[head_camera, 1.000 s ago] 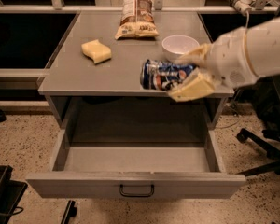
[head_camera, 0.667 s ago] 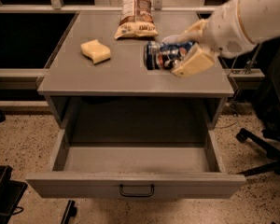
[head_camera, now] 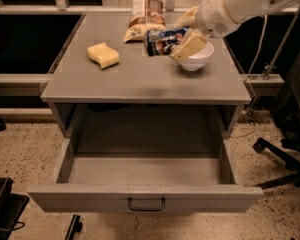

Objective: Pick pepsi can from middle drawer and place on counter

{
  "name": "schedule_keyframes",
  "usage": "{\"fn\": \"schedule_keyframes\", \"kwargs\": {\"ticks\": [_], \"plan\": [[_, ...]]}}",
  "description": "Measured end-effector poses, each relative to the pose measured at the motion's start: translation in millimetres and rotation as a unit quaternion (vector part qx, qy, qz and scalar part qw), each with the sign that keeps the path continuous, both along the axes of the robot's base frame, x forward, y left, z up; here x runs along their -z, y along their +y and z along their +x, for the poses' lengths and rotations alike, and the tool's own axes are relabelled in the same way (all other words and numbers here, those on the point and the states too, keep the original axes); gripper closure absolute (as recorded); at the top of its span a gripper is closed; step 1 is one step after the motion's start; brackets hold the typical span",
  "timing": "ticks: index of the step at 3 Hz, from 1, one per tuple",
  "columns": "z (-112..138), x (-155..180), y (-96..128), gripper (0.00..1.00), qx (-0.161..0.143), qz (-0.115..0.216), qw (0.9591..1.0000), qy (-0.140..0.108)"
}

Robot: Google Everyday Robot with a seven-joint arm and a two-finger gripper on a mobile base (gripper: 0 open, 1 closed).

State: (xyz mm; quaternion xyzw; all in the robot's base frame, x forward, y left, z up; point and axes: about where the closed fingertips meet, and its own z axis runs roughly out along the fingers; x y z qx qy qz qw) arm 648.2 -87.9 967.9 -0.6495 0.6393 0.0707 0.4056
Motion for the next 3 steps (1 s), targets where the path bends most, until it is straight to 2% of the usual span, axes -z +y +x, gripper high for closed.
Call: {"fn": "schedule_keyframes", "kwargs": {"ticks": [1,2,3], "plan": [[38,24,18,1.0,-0.021,0.015,0.9996,0.01],[64,60,38,1.0,-0.043,0.028,0.9979,0.039],[68,67,39,0.81,-0.044,0.03,0.9977,0.043]]}}
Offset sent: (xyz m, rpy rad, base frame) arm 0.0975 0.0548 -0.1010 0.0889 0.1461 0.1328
